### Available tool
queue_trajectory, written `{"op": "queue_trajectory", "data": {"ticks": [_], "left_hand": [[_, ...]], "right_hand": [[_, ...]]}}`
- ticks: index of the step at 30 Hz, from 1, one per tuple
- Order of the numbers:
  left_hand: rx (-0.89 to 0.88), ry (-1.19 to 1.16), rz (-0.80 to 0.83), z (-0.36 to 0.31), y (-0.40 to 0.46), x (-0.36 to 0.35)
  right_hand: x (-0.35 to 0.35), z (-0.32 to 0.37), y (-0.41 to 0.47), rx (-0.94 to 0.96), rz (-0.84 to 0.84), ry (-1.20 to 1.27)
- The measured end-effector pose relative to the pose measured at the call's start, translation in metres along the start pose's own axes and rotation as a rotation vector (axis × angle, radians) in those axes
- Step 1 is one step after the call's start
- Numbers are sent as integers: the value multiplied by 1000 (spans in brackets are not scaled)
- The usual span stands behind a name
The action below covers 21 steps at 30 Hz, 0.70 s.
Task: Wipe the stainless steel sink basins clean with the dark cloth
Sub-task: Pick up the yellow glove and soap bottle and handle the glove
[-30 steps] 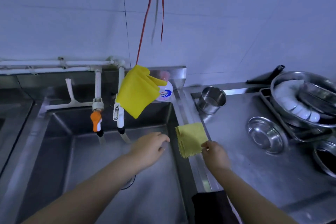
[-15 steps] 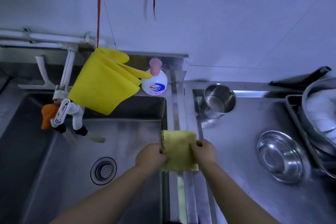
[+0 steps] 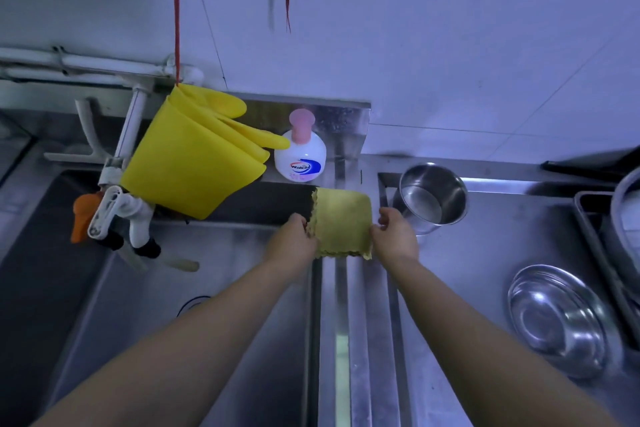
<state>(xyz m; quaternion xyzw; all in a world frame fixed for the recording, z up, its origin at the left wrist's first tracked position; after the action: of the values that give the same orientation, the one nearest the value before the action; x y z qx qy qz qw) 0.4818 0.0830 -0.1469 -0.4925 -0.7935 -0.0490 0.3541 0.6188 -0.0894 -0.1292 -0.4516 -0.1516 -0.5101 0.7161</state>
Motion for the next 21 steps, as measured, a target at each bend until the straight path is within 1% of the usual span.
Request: {"op": "queue_trajectory", "data": {"ticks": [5, 7, 9, 13, 16, 18, 21], "left_hand": [[-92, 79, 10, 3, -13, 0], [-118, 84, -11, 2, -22, 5], [-151, 111, 10, 4, -38, 5], [-176, 201, 169, 23, -88, -11], [-170, 208, 258, 37, -129, -21], [-194, 210, 339, 41, -156, -33], [-240, 212, 447, 45, -195, -54]], "right_hand": [[-6, -4, -8, 141, -74, -209], [-6, -1, -17, 191, -91, -218], [-5, -6, -30, 208, -98, -194], [-10, -39, -71, 213, -26, -183], [-12, -71, -109, 216, 31, -181], [-11, -92, -134, 225, 60, -177], [-12, -129, -169, 189, 110, -187]]}}
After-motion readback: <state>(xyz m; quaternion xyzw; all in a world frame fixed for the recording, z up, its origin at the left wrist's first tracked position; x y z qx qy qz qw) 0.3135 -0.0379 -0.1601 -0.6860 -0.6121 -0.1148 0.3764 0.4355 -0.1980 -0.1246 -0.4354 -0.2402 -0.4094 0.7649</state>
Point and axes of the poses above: each hand's wrist, its own y-axis towards the middle knuckle, its own x-axis out of the back of the hand, z = x × y, the point moved 10 cm from there along y, towards the middle knuckle, and after that the axes turned 15 degrees about -x, right-handed, at the moved point
